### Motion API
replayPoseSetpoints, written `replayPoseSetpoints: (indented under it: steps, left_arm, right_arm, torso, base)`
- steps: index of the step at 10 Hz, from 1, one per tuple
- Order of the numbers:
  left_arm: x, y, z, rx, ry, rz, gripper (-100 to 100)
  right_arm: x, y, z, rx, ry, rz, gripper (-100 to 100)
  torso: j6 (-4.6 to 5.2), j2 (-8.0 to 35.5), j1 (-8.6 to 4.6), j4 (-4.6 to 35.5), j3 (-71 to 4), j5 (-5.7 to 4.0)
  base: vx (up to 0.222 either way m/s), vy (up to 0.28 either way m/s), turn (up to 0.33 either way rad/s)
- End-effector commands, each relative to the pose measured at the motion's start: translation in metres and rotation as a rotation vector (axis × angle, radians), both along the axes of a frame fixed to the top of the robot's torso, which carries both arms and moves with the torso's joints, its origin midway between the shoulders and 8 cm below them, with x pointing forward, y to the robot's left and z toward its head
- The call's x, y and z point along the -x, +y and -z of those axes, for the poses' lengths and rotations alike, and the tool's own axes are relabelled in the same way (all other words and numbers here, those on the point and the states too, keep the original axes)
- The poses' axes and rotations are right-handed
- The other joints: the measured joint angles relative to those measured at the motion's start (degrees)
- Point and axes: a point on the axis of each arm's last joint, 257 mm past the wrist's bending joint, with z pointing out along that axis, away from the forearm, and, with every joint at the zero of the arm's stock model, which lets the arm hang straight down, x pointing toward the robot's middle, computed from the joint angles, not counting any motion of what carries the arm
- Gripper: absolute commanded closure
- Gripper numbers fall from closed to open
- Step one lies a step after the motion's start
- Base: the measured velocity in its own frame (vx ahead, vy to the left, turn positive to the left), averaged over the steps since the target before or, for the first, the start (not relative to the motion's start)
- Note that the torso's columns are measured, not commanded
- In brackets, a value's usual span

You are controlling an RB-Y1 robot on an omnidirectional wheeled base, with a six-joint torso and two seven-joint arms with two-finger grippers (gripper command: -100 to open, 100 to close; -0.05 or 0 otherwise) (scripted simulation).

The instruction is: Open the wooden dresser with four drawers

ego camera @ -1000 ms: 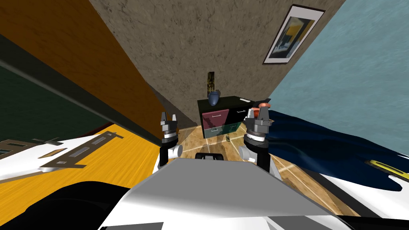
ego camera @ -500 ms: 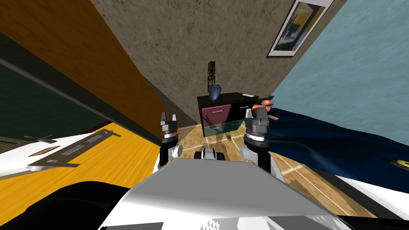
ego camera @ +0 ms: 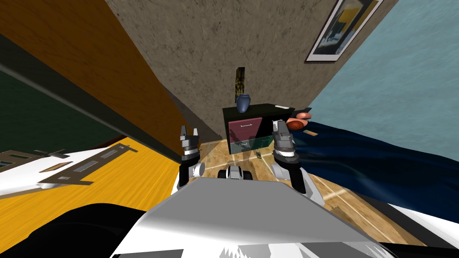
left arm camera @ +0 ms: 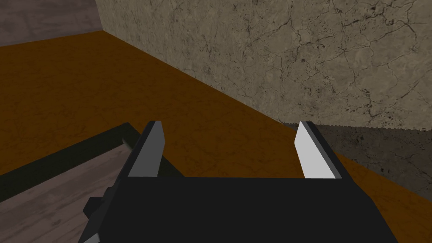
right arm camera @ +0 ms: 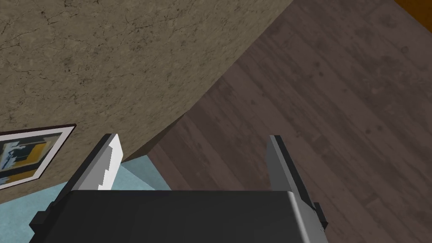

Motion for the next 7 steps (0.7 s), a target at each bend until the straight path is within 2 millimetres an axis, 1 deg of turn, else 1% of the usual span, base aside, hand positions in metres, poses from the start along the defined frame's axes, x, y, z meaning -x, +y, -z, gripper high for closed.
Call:
replayPoseSetpoints:
  steps: [1,2,3,4,5,6,7]
  left_arm:
    - [0.0,0.0,0.0,0.0,0.0,0.0,0]
    - [0.0,0.0,0.0,0.0,0.0,0.0,0]
    - [0.0,0.0,0.0,0.0,0.0,0.0,0]
    - [0.0,0.0,0.0,0.0,0.0,0.0,0]
    - [0.0,0.0,0.0,0.0,0.0,0.0,0]
    - [0.0,0.0,0.0,0.0,0.0,0.0,0]
    - [0.0,0.0,0.0,0.0,0.0,0.0,0]
  right_arm:
    - [-0.003,0.005,0.002,0.075,-0.009,0.044,-100]
    - [-0.006,0.009,0.005,0.133,-0.018,0.078,-100]
    - [-0.006,0.009,0.005,0.137,-0.019,0.084,-100]
    - [-0.01,0.013,0.008,0.195,-0.029,0.118,-100]
    - [-0.01,0.013,0.008,0.202,-0.031,0.128,-100]
    - [-0.014,0.016,0.011,0.257,-0.041,0.161,-100]
    - [-0.014,0.016,0.011,0.268,-0.046,0.177,-100]
  torso:
    - [-0.01,0.0,-0.02,0.0,0.0,-0.01]
    - [0.0,0.1,-0.04,0.0,0.0,-0.01]
    - [-0.01,0.0,0.0,0.0,0.0,-0.01]
    - [0.0,0.0,0.01,0.0,0.0,0.0]
    - [-0.01,0.0,0.05,0.0,0.0,0.01]
    - [0.0,0.0,0.02,0.0,0.0,0.01]
    - [-0.01,0.0,0.03,0.0,0.0,0.0]
  base:
    - [0.023,0.02,0.017]
    - [0.024,0.023,0.03]
    - [0.023,0.023,0.02]
    - [0.036,0.032,0.035]
    - [0.032,0.026,0.02]
    - [0.036,0.031,0.037]
    - [0.033,0.025,0.023]
